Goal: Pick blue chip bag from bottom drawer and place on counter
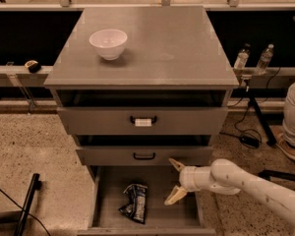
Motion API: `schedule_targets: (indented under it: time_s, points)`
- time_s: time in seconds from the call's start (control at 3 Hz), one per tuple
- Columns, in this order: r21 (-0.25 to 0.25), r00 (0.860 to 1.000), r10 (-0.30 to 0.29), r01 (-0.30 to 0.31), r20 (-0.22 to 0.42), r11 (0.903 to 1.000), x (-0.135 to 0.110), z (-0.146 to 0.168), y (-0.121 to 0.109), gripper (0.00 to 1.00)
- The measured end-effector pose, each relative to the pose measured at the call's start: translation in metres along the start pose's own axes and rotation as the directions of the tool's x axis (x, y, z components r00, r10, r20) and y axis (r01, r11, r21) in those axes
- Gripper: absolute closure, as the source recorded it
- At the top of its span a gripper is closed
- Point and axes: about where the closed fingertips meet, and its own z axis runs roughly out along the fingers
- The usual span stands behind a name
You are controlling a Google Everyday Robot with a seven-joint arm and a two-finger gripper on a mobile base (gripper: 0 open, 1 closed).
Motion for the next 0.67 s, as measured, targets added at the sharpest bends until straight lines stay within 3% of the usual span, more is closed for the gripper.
schedule_targets:
  time_s: [0.33,0.67]
  points:
    - [0.004,0.996,-0.089,0.089,0.007,0.9960,0.028,0.044,0.011,0.00]
    - [-0.024,0.980,-0.197,0.198,0.035,0.9799,0.055,0.073,0.022,0.00]
